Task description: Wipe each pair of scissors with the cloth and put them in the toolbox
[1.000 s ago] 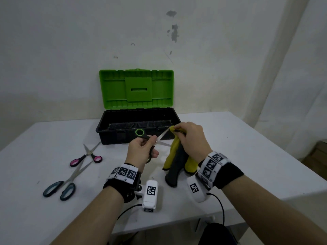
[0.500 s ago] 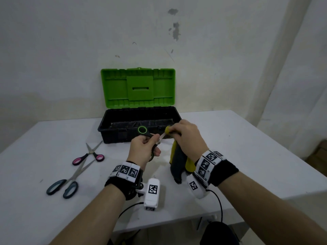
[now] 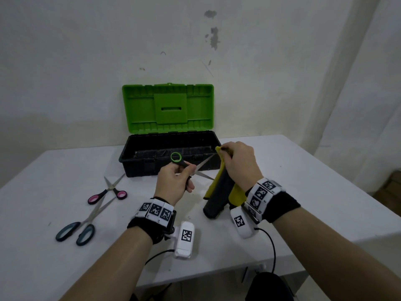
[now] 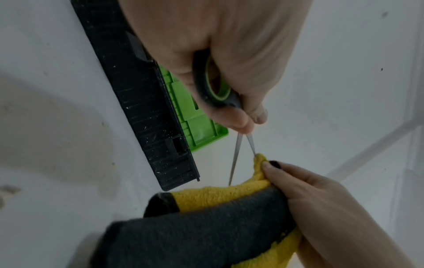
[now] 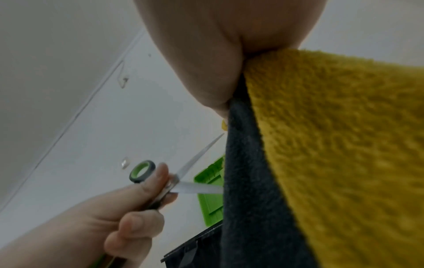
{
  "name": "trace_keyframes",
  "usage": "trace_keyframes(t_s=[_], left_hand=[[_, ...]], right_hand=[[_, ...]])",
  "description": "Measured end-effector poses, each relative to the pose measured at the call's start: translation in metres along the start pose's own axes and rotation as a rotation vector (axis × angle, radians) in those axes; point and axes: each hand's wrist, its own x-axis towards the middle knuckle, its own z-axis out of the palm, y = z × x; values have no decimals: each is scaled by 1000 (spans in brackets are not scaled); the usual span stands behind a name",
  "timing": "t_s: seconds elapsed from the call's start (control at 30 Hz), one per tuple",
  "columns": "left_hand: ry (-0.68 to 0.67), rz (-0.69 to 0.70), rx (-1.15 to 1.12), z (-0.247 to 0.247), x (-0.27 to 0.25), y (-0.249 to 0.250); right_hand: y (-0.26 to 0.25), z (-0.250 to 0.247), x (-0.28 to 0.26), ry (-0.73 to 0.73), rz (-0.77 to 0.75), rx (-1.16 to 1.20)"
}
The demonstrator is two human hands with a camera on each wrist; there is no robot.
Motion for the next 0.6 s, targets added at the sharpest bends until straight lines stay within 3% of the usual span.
trace_keyframes(t_s=[0.07,0.17,0.27,0.4,0.5,0.6], left_hand=[[11,2,7,0,1,-1],[-19,32,29,2,-1,-1],[-55,42,40,3,-4,-2],[-14,-72,-40,1,-5,-5],[9,-166,-169,3,-4,-1],[-21,-219,-243,7,-7,3]], right_hand=[[-7,-2,-4,-5,-70,45],[-18,7,-15,-122,-183,15],[-10,10,-9,-164,-107,-35],[3,-3,0,-61,-6,8],[-10,-10,-9,-73,-162,127],[-16,-4,-17,-140,-282,103]])
